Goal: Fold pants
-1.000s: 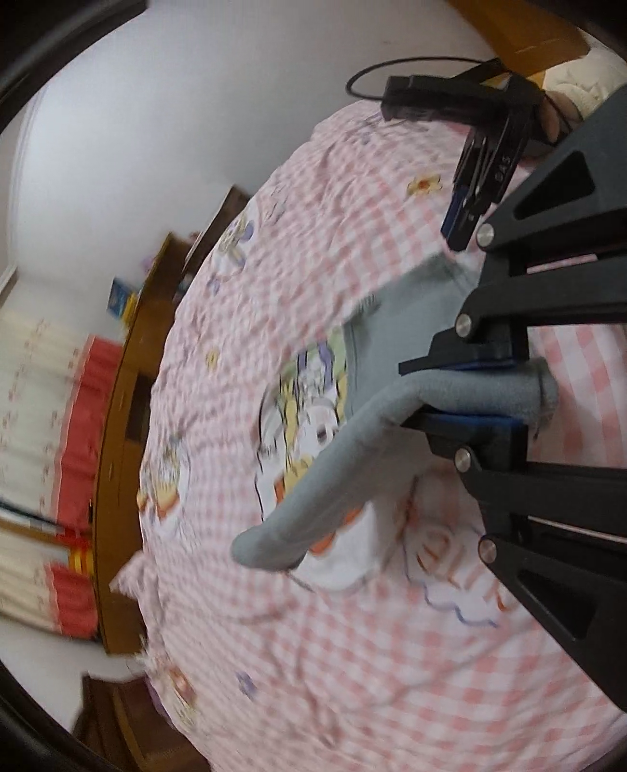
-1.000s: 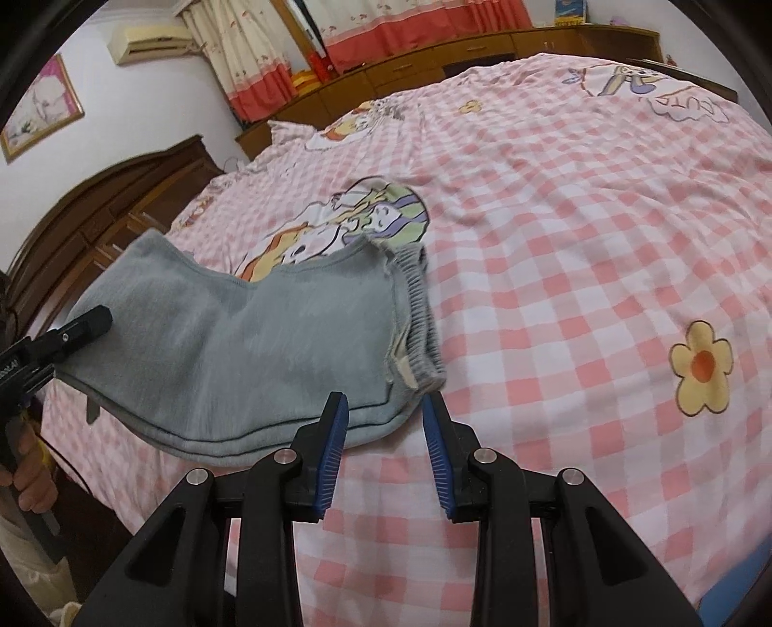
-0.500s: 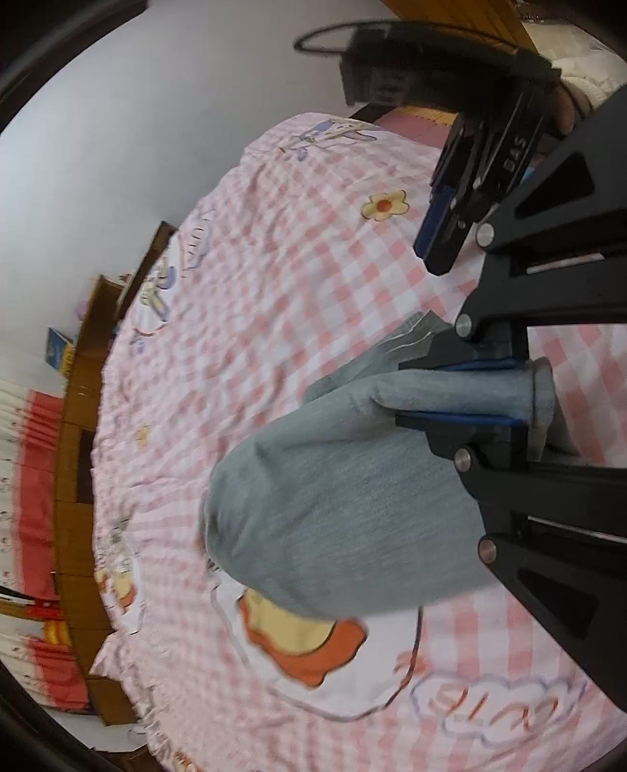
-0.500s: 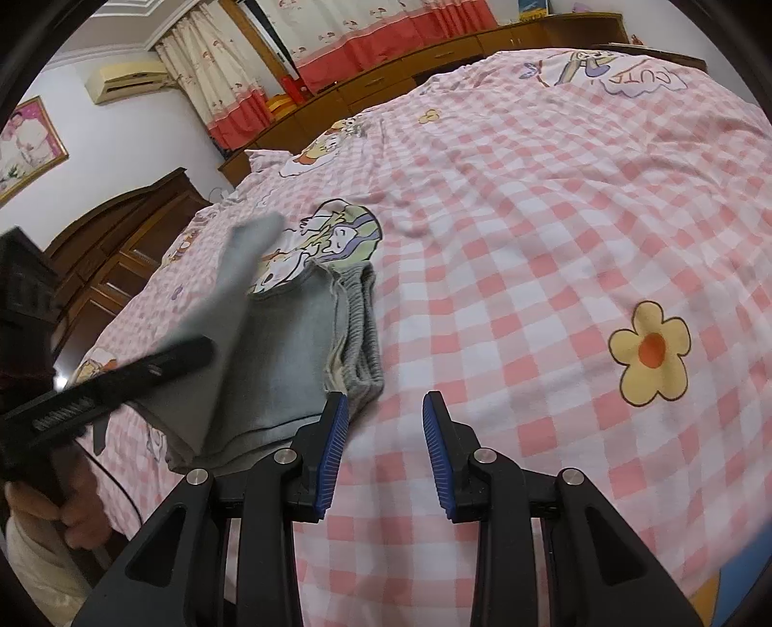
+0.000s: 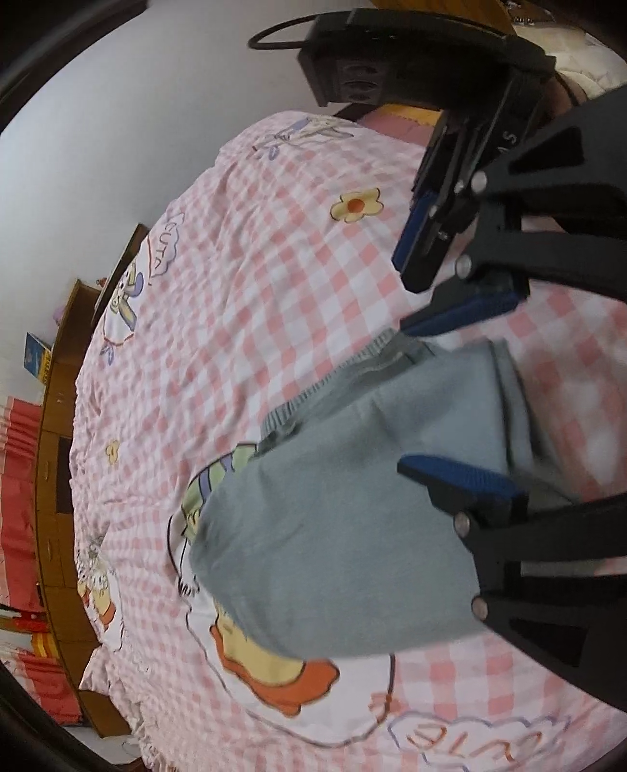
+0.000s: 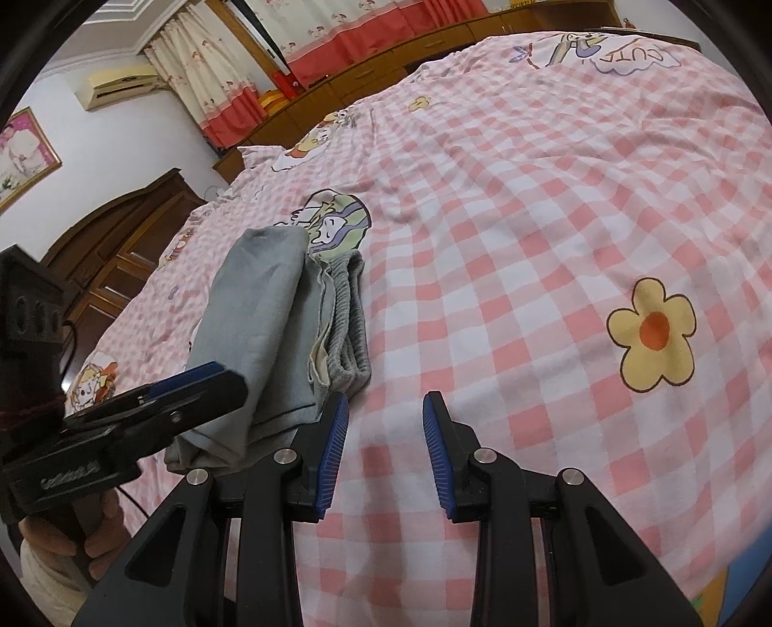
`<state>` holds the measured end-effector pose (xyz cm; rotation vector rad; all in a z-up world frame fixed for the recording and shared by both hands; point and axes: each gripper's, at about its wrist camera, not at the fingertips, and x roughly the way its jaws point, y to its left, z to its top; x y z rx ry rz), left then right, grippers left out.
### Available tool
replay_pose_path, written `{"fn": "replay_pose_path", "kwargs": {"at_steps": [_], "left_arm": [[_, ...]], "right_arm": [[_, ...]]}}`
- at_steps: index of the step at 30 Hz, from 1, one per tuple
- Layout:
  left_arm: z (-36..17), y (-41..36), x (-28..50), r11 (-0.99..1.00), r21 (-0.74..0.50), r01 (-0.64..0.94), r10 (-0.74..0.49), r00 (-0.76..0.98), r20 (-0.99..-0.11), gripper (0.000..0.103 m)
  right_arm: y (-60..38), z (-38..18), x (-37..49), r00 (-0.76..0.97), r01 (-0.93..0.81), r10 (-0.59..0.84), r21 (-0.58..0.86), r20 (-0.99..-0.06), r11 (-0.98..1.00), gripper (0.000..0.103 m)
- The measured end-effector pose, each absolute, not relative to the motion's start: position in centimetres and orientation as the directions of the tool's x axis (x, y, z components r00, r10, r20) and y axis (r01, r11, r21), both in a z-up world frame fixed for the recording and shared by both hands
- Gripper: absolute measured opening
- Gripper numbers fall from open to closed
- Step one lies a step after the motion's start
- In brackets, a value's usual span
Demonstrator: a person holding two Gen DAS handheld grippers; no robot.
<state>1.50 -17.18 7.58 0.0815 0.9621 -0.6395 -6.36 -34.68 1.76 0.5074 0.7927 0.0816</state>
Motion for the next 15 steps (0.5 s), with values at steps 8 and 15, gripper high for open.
{"fn": "replay_pose_path", "kwargs": {"at_steps": [8,15], "left_arm": [[8.7,-12.5,1.1,0.874,-0.178,0.453,-0.410,0.487,-0.771,0.076],[7.0,-8.2,2.0,0.933,-0.170,0.318,-0.320,0.511,-0.798,0.077]], "right_arm": [[-33.3,3.2,-6.0,0.709,0.078,0.266,0.447,-0.653,0.891,0.034],[-31.9,4.3,-3.9,0.695,0.024,0.327,0.475,-0.641,0.880,0.034]]}}
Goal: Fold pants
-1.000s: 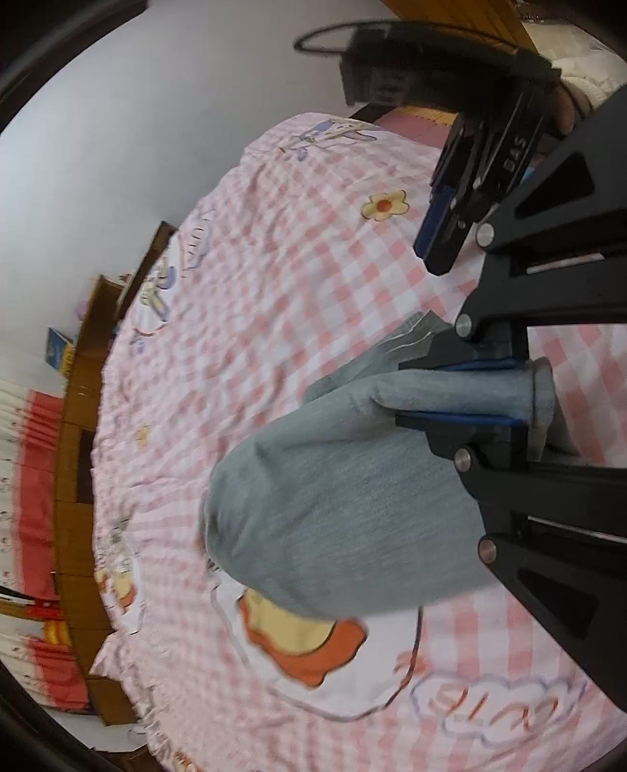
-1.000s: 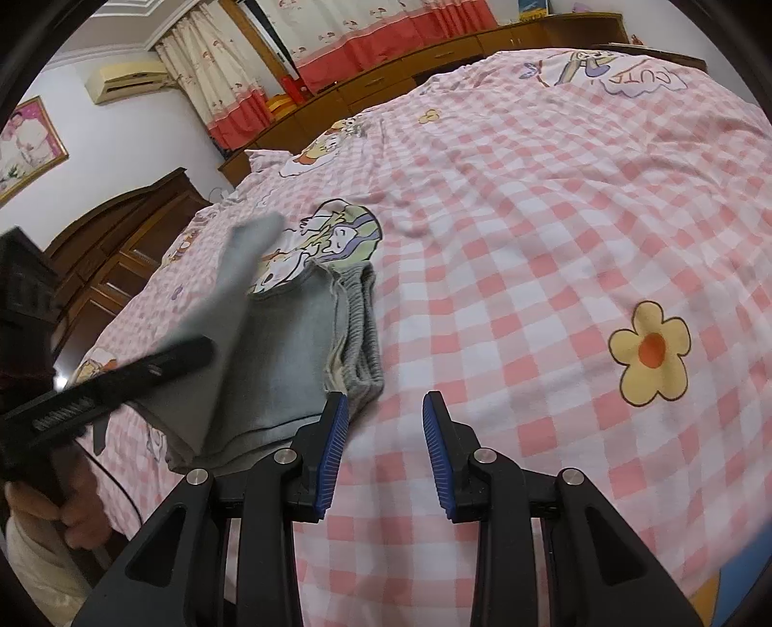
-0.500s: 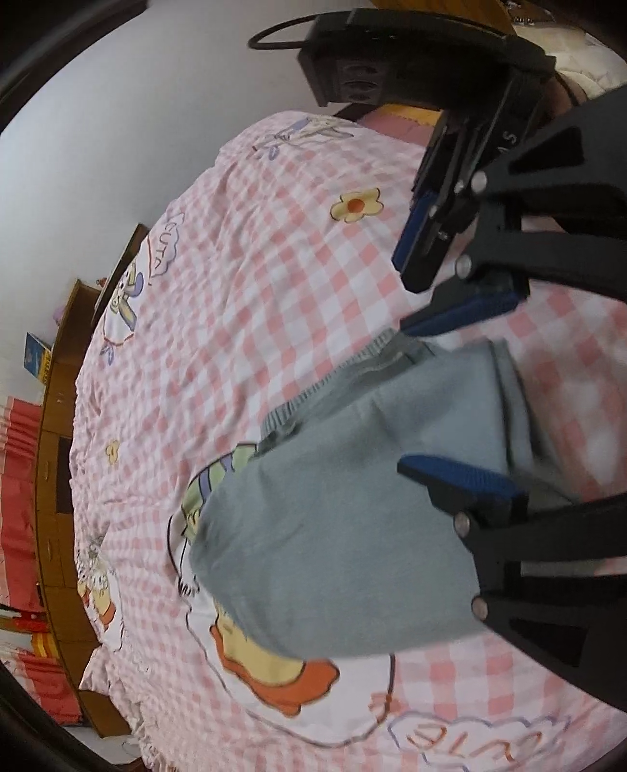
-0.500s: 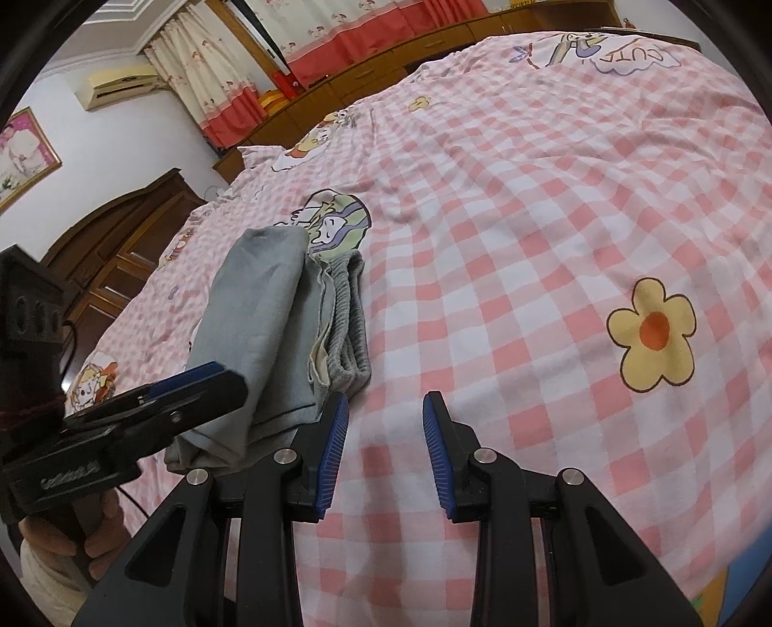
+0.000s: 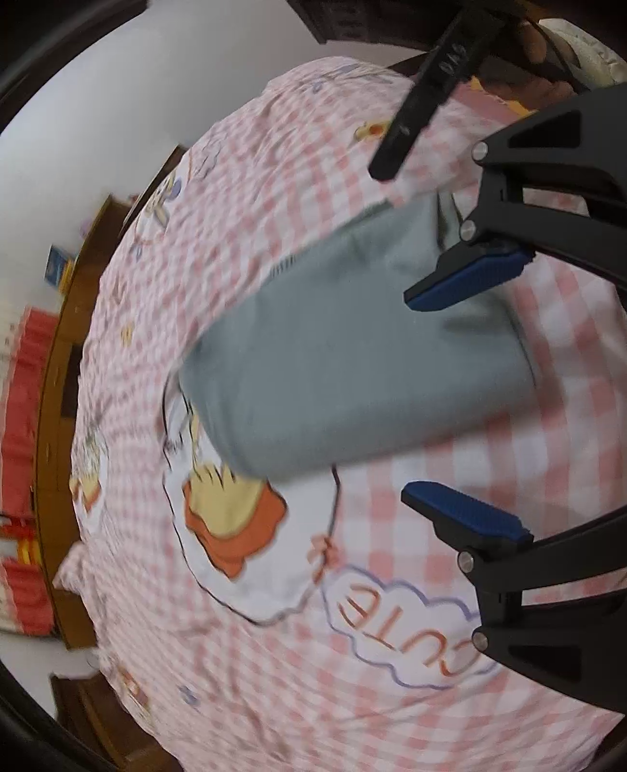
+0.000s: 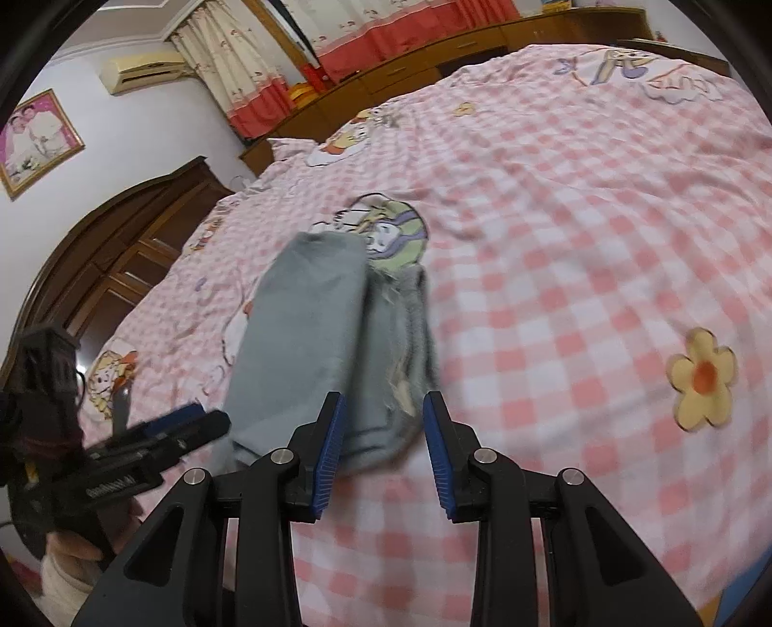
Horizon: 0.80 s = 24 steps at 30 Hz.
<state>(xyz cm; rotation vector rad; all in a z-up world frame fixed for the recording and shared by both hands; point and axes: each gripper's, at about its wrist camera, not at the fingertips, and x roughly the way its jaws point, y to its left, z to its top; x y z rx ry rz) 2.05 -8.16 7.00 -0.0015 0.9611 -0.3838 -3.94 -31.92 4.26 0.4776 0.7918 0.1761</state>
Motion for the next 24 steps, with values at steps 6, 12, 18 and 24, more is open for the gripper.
{"fn": "replay_pose_path", "kwargs": {"at_steps": [6,12,18,24], "left_arm": [[5.5,-6.3,2.3,0.942,-0.196,0.273,-0.314,0.510,-0.801,0.079],[4.2,-5.6,2.7,0.929,-0.252,0.270,-0.359,0.495,-0.791,0.085],[3.7,-4.8,2.9,0.912,-0.300,0.278,-0.404,0.492,-0.771,0.087],[3.9,-4.3,2.8,0.900,-0.329,0.284,-0.432,0.493,-0.755,0.087]], "right_arm": [[-30.2,3.8,-1.0,0.639,-0.001,0.344,0.447,-0.688,0.895,0.034],[-29.0,2.7,1.1,0.593,0.005,0.340,0.426,-0.729,0.905,0.034],[-27.6,2.6,2.4,0.565,-0.012,0.339,0.403,-0.753,0.915,0.034],[-27.0,2.6,2.6,0.568,-0.011,0.339,0.405,-0.750,0.914,0.034]]}}
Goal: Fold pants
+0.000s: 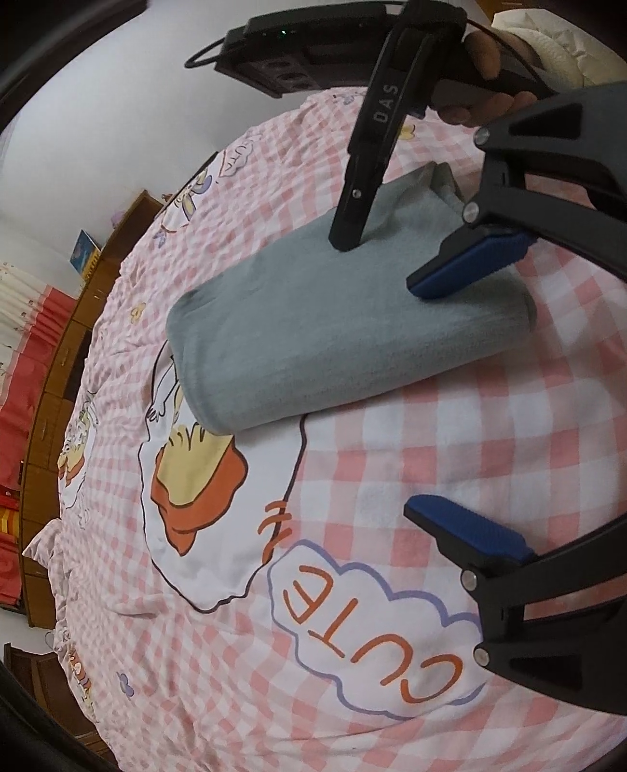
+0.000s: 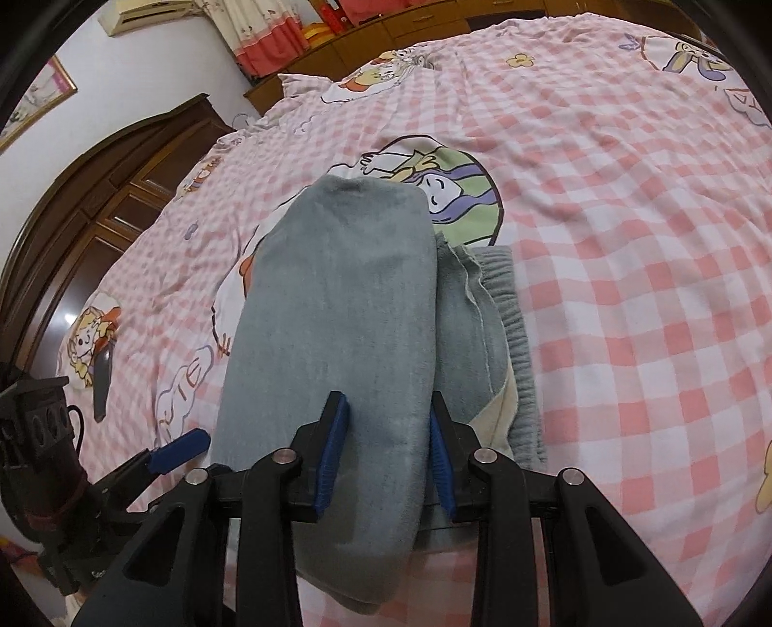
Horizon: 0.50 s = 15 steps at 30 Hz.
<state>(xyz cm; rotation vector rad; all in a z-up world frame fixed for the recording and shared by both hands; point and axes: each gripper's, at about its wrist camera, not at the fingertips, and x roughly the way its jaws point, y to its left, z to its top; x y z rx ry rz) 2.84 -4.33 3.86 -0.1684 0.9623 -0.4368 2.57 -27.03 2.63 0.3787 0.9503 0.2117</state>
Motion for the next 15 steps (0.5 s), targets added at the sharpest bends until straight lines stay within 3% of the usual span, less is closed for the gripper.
{"fn": "replay_pose_path", "kwargs": {"at_steps": [8,15], "left_arm": [[4.3,-3.4,2.7,0.891,-0.371,0.261,-0.453,0.497,-0.740,0.087],[5.5,-2.9,2.5,0.896,-0.365,0.251,-0.443,0.522,-0.729,0.087]], "right_arm": [[-26.8,3.6,2.1,0.596,-0.013,0.341,0.416,-0.727,0.909,0.011],[-26.5,7.0,0.3,0.691,-0.062,0.307,0.370,-0.654,0.927,0.009]]}}
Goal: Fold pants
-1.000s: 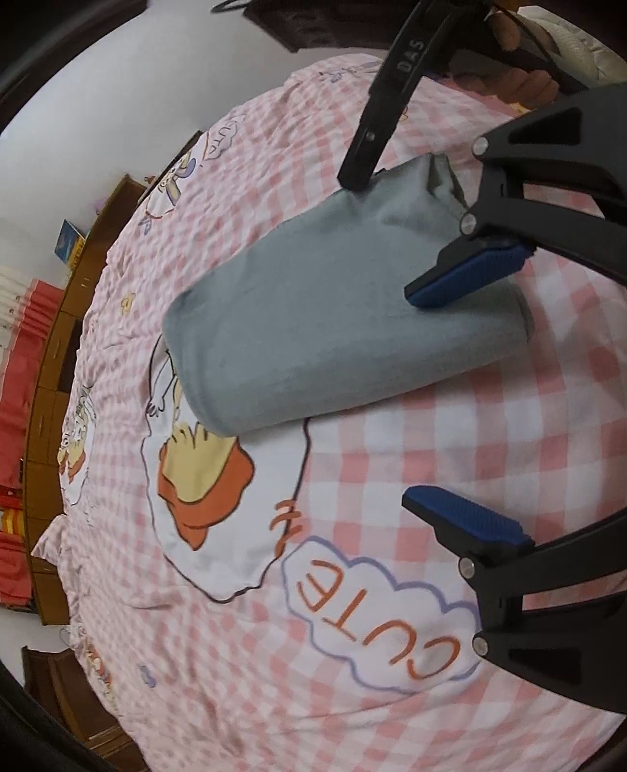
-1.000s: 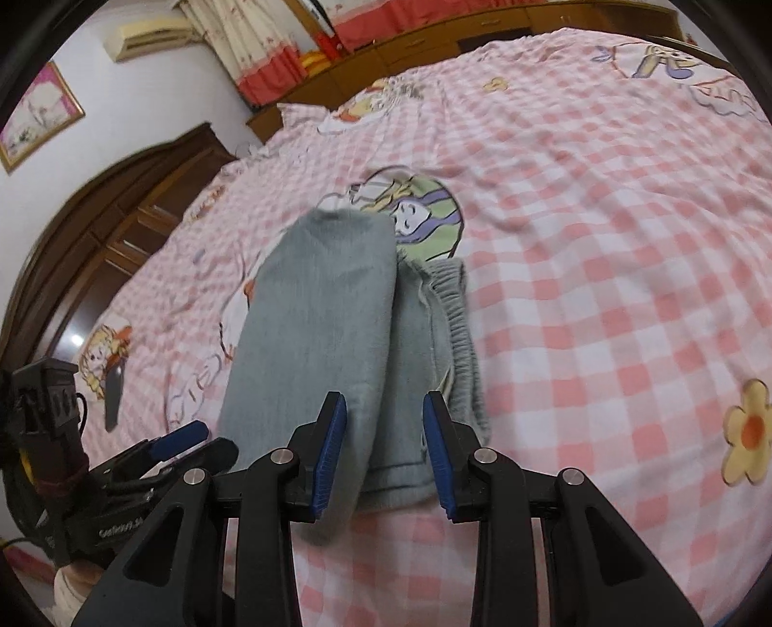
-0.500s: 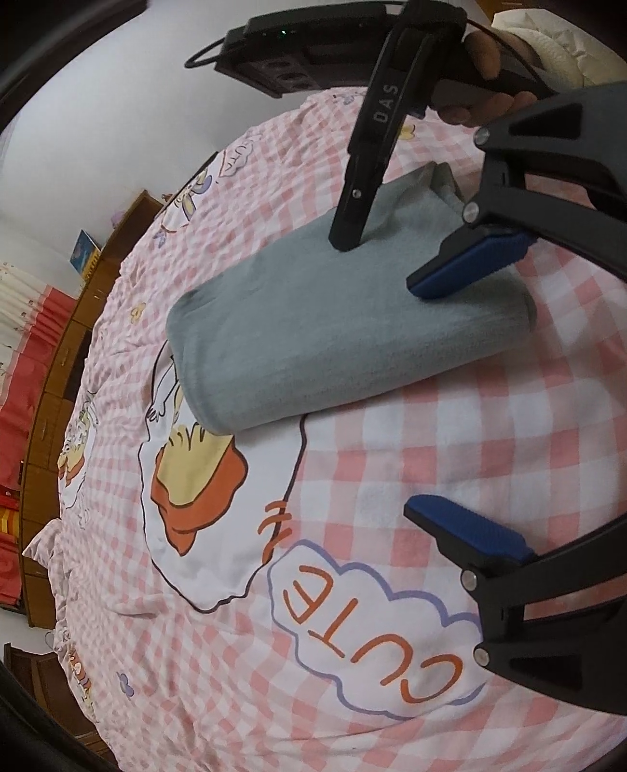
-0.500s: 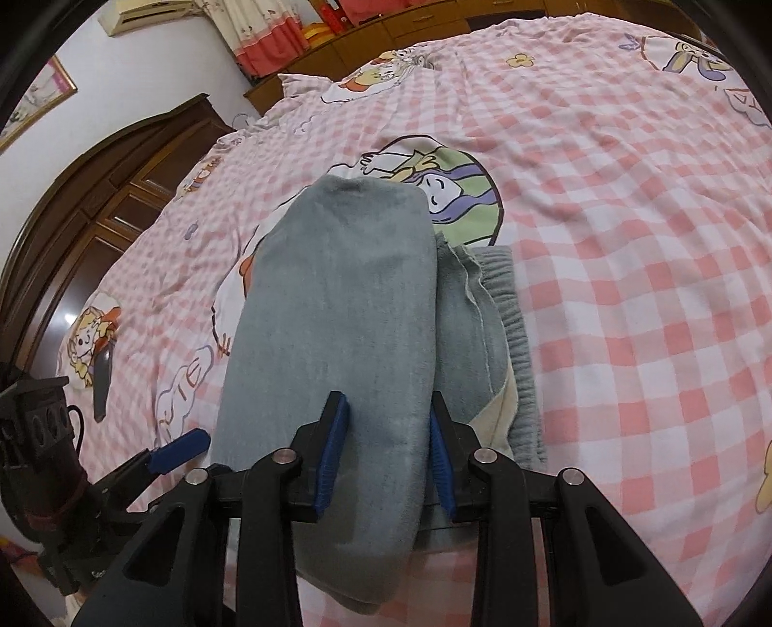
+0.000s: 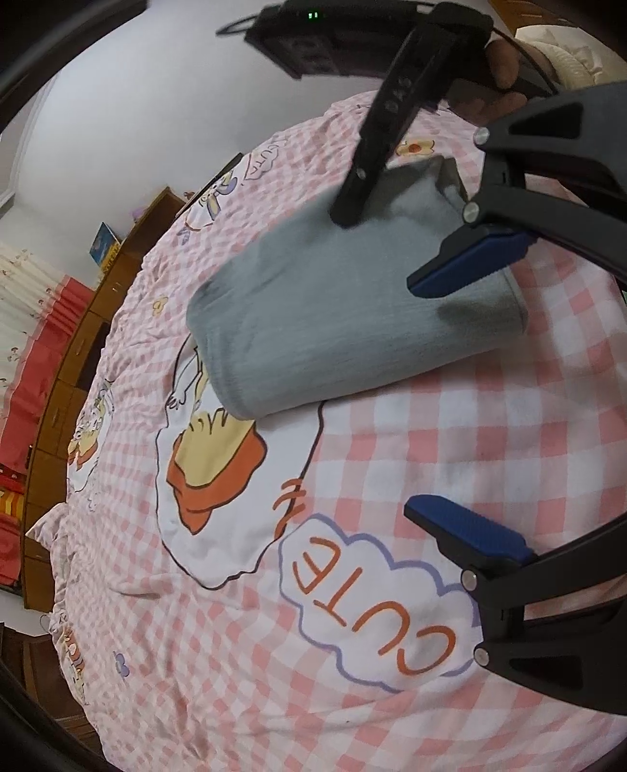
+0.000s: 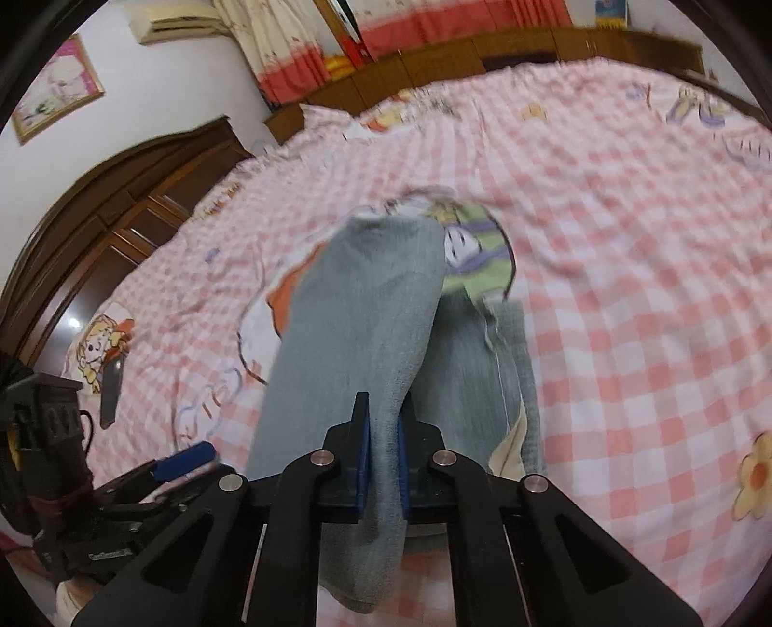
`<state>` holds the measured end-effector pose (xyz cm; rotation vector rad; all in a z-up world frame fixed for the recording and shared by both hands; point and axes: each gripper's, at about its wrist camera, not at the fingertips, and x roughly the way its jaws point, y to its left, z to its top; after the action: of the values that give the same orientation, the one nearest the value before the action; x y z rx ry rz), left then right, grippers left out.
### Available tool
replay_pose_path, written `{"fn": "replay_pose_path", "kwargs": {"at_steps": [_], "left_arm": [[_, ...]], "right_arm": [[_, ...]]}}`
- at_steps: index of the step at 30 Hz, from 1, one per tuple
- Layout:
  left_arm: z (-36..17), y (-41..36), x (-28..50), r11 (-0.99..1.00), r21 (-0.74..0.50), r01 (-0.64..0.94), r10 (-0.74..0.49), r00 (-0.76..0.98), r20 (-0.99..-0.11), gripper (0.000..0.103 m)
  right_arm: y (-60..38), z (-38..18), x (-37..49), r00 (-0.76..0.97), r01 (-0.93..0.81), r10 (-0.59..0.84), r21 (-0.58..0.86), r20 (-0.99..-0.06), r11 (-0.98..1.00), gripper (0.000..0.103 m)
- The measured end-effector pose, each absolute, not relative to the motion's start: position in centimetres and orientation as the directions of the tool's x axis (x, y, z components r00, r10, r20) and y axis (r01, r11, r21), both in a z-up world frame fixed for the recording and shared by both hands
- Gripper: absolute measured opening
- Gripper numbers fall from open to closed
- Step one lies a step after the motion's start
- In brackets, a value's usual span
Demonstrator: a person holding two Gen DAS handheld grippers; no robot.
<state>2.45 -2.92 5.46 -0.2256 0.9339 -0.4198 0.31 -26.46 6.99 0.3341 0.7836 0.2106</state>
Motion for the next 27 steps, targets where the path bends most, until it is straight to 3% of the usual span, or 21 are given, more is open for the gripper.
{"fn": "replay_pose_path", "kwargs": {"at_steps": [7,14,18,24,27], "left_arm": [[6.0,-4.1,2.3,0.898,-0.344,0.273,-0.439,0.526,-0.728,0.087],[5.0,-6.9,1.9,0.888,-0.322,0.330,-0.450,0.473,-0.757,0.087],[4.5,-8.1,1.8,0.887,-0.294,0.356,-0.440,0.457,-0.773,0.087],[3.6,-8.5,1.7,0.901,-0.263,0.346,-0.405,0.450,-0.796,0.087],[3.9,-8.6,1.7,0.903,-0.253,0.347,-0.398,0.456,-0.796,0.087]], "right_arm": [[-28.7,8.9,-0.8,0.737,-0.039,0.236,0.310,-0.633,0.950,0.009],[-30.7,4.5,0.8,0.687,0.019,0.193,0.283,-0.701,0.959,0.010],[-31.7,2.3,1.4,0.671,0.051,0.174,0.279,-0.721,0.959,0.020],[-32.8,4.9,-1.1,0.704,0.068,0.138,0.259,-0.697,0.964,0.023],[-32.1,6.9,-3.1,0.732,0.011,0.189,0.289,-0.655,0.957,0.023]]}}
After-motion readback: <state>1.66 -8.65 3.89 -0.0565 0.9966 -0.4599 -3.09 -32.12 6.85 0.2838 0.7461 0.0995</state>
